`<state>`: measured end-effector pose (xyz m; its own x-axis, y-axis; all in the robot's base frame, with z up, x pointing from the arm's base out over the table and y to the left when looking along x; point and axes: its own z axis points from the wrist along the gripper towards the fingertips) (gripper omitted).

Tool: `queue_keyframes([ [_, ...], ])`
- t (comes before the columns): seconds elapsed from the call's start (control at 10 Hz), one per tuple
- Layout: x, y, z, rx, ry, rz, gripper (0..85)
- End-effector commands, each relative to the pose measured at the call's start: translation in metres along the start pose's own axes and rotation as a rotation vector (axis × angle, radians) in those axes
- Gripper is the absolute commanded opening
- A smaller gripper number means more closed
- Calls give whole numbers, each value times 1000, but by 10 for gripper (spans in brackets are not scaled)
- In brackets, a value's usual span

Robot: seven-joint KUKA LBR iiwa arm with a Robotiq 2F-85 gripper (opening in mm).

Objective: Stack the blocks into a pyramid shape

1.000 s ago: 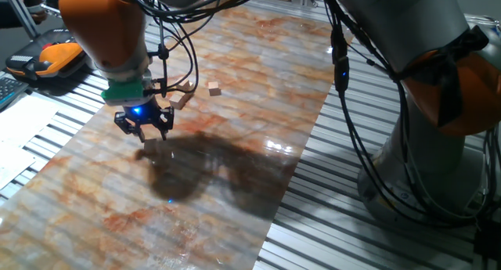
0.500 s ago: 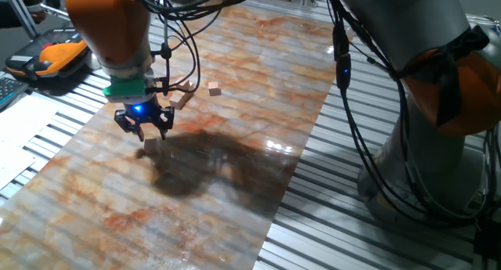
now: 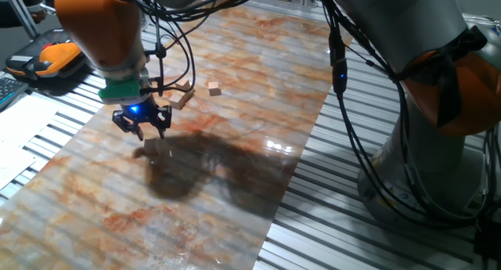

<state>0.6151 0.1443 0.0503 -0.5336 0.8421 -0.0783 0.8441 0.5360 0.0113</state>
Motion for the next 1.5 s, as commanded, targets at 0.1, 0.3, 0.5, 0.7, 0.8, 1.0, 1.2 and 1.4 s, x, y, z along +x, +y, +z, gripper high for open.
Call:
queue_keyframes([
  [0.1, -1, 1, 1, 18, -15, 8, 340],
  [0.3, -1, 1, 2, 20, -19, 11, 340],
  [0.5, -1, 0, 3, 26, -22, 27, 510],
  [0.7, 0, 0, 4, 43, -38, 38, 510],
  [0.8, 0, 0, 3, 48, -41, 43, 510],
  [1.0, 0, 0, 2, 53, -46, 49, 510],
  [1.2, -2, 1, -1, 62, -50, 62, 510],
  [1.4, -3, 1, -7, 54, -39, 74, 510],
])
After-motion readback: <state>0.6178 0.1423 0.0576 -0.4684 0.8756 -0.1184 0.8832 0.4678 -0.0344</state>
